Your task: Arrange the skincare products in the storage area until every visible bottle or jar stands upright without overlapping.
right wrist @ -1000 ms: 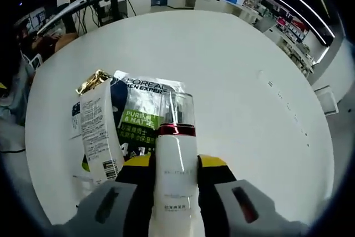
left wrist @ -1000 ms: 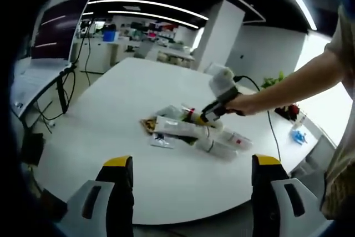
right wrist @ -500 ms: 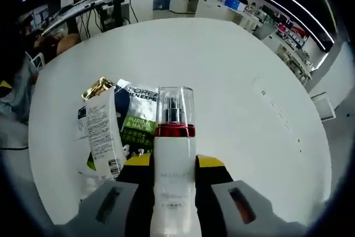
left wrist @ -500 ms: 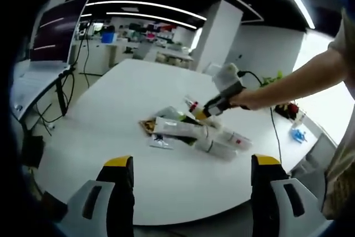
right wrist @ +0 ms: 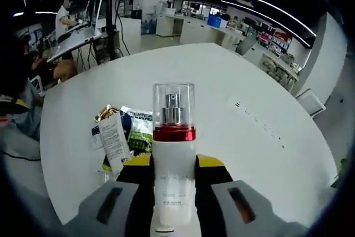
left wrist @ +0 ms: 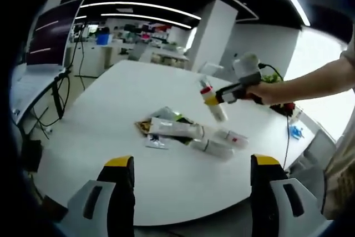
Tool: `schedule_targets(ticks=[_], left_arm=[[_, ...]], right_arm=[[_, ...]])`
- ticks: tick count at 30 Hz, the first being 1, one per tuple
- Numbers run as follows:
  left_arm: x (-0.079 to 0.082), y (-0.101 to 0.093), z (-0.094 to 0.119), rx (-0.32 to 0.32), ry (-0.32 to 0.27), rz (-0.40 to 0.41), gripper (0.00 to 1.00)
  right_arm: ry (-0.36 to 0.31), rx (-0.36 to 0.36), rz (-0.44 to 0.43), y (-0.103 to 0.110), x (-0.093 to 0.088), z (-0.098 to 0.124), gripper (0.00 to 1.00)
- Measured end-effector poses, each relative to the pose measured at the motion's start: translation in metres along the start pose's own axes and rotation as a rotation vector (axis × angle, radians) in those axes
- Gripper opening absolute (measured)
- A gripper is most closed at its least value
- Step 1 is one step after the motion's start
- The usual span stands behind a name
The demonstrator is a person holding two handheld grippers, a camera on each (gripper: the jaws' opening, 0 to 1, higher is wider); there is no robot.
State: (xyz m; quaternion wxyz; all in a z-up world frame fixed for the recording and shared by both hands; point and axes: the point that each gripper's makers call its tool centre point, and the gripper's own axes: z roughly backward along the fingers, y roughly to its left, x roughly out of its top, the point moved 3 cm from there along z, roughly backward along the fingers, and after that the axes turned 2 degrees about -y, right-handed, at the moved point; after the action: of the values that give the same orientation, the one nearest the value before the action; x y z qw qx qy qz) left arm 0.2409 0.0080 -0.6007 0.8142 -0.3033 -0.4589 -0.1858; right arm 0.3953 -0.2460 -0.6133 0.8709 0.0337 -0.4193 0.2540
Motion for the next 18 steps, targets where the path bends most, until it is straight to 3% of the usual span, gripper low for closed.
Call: schedule_targets(ticks=[9,18], left_arm=[[0.001,-0.002,0.001,-0.008,-0.003,0.008,0.84],[0.004,-0.026,-0.006,-0.093,0.044,-0.050,0.87]], right_arm=[[-0.115,-0.016,-0.026,0.010,0.003,0.048,0.26],[-0.210,-0.031,-0.085,0.034,-0.010,0.100,0.26]])
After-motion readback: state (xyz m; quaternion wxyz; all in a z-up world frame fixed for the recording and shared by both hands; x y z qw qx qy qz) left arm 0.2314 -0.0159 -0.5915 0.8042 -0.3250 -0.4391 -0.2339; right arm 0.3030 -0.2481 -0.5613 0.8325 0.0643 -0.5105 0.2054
